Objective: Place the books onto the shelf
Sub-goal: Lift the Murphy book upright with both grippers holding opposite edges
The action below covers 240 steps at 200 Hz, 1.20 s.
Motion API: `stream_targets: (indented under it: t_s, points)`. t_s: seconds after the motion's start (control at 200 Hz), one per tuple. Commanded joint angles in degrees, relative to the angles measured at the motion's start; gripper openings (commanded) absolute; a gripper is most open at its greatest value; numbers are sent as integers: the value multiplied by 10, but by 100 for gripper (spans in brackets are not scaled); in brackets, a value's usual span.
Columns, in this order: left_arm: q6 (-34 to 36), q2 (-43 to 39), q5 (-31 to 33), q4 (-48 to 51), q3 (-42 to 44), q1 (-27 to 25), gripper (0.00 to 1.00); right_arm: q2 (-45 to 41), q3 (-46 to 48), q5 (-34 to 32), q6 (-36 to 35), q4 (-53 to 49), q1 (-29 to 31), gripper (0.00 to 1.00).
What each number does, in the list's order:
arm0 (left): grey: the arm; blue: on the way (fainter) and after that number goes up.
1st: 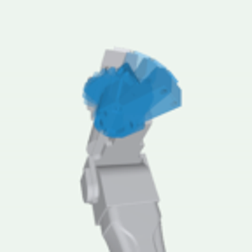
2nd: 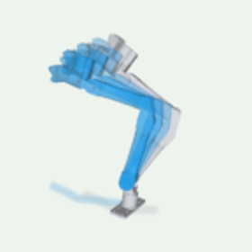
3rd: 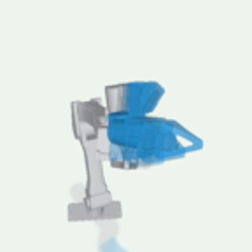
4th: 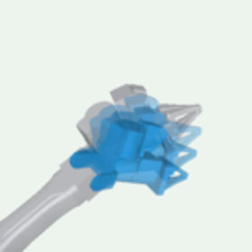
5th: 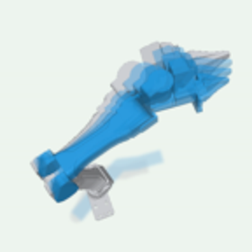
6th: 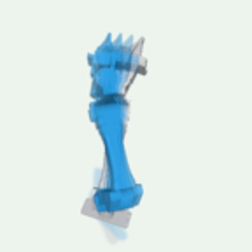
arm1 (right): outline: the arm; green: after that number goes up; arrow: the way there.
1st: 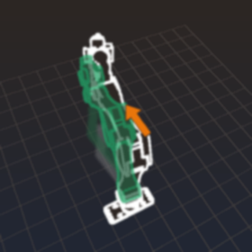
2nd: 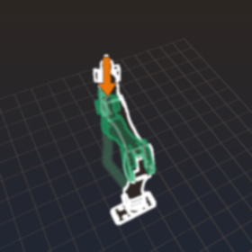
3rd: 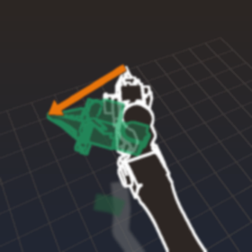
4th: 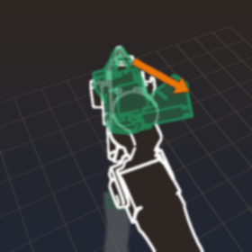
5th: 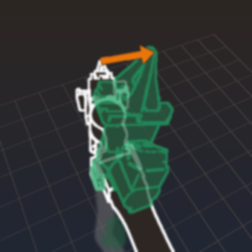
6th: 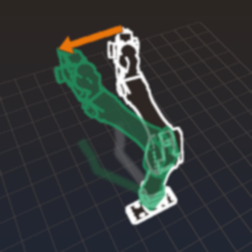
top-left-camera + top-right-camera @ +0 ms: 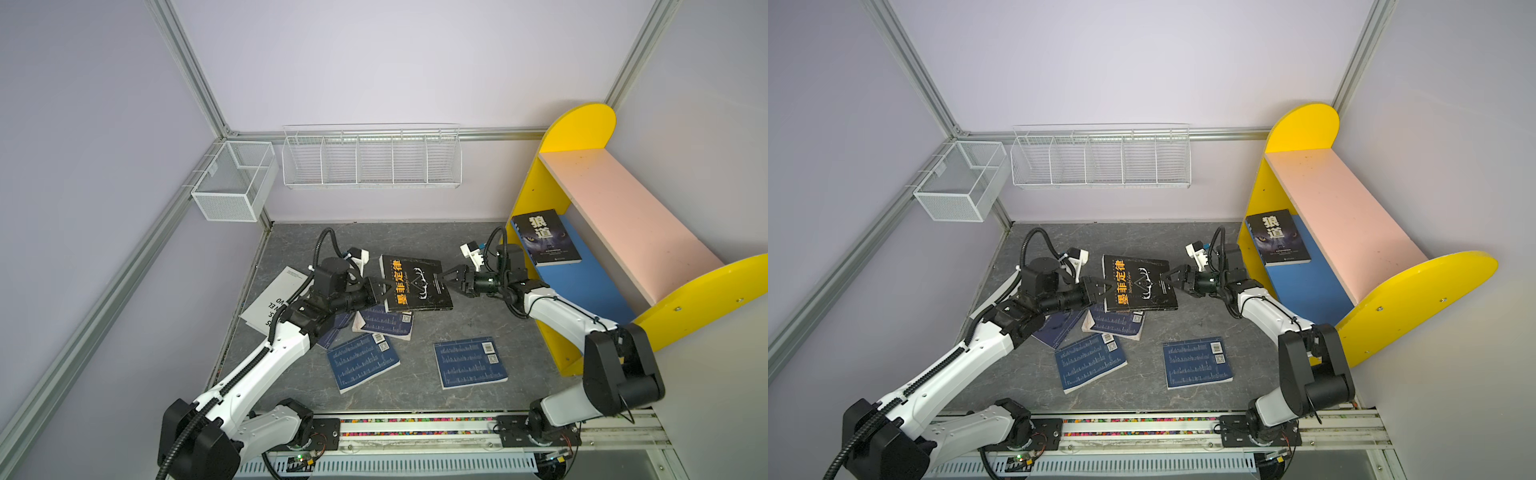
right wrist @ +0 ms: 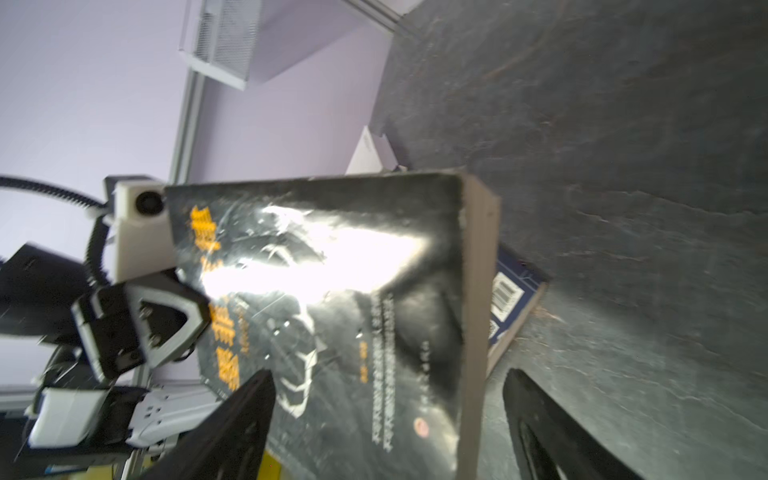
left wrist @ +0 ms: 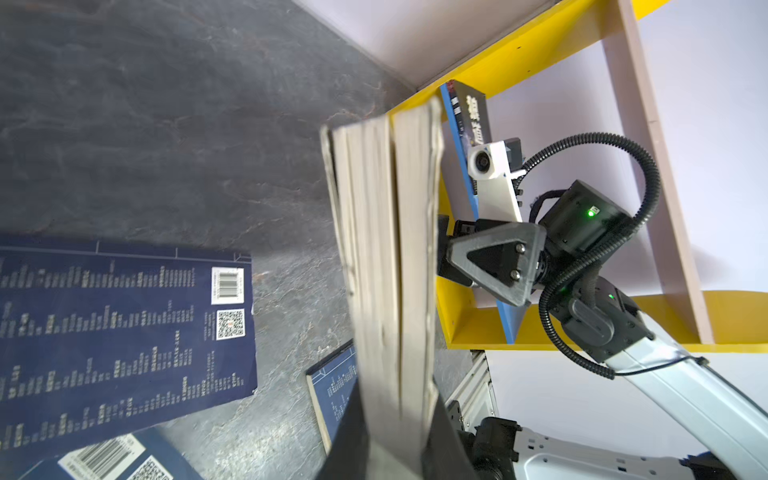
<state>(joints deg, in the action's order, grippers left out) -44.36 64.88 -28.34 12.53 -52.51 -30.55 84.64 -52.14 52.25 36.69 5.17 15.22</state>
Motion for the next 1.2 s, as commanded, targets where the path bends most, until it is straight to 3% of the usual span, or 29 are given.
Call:
stream_targets:
  t_s: [0.0,0.17,0.38,0.57,0.715,1.195]
  points:
    - [33,12,-121,-32,-32,26,0,-36,41,62,35,43,1,90]
    - [0,12,-234,-119,-32,83,0,-86,71,54,49,37,-2,94]
    - [-64,19,-303,-218,-24,99,0,-101,76,59,65,43,-4,100]
    - [-89,33,-336,-271,-17,99,0,-101,63,93,141,125,-5,68]
    - [-114,56,-356,-316,-28,99,0,-124,59,115,179,154,-4,56]
    - [-261,125,-401,-500,-41,99,0,-219,78,95,201,151,-3,39]
